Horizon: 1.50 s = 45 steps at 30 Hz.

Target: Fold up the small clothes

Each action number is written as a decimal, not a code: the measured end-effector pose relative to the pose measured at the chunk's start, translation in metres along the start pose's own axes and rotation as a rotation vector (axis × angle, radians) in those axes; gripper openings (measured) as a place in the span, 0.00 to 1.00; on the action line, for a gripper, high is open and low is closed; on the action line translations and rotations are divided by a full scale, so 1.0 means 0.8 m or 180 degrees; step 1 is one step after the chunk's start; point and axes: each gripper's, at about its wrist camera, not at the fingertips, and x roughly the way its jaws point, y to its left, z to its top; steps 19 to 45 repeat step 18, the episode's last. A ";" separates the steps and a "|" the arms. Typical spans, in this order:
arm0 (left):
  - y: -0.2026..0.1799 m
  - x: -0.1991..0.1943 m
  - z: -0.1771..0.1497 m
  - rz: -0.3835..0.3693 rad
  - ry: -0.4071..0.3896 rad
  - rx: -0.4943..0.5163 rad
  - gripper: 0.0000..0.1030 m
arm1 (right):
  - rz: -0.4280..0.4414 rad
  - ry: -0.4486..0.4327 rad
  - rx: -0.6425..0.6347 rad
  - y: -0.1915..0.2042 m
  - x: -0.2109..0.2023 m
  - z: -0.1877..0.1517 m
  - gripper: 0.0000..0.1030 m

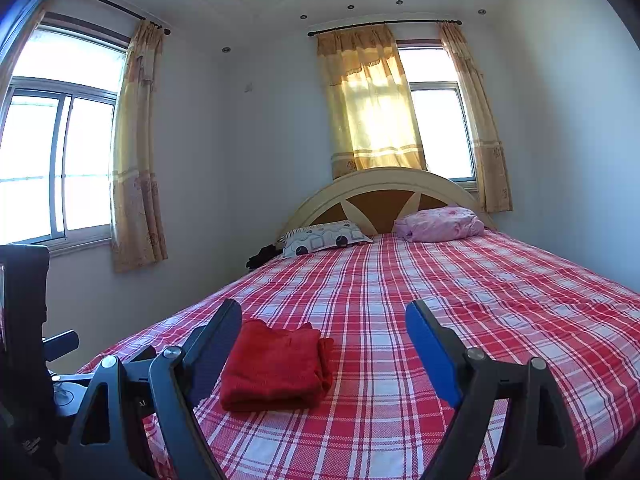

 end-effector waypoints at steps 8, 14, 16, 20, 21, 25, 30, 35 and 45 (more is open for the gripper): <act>0.000 0.002 0.000 0.0068 -0.0005 -0.0009 1.00 | 0.0000 -0.0014 -0.0039 0.000 -0.001 0.000 0.82; 0.003 0.000 -0.002 -0.0049 -0.0052 -0.0067 1.00 | 0.0020 0.0023 -0.0018 -0.001 0.001 -0.002 0.82; 0.003 0.001 -0.001 -0.0057 -0.0050 -0.0052 1.00 | 0.0020 0.0025 -0.0001 -0.003 0.001 -0.002 0.82; 0.003 0.003 0.001 -0.0056 -0.0024 -0.0052 1.00 | 0.0005 0.0018 0.0013 -0.006 0.001 -0.002 0.82; 0.003 0.003 0.001 -0.0056 -0.0024 -0.0052 1.00 | 0.0005 0.0018 0.0013 -0.006 0.001 -0.002 0.82; 0.003 0.003 0.001 -0.0056 -0.0024 -0.0052 1.00 | 0.0005 0.0018 0.0013 -0.006 0.001 -0.002 0.82; 0.003 0.003 0.001 -0.0056 -0.0024 -0.0052 1.00 | 0.0005 0.0018 0.0013 -0.006 0.001 -0.002 0.82; 0.003 0.003 0.001 -0.0056 -0.0024 -0.0052 1.00 | 0.0005 0.0018 0.0013 -0.006 0.001 -0.002 0.82; 0.003 0.003 0.001 -0.0056 -0.0024 -0.0052 1.00 | 0.0005 0.0018 0.0013 -0.006 0.001 -0.002 0.82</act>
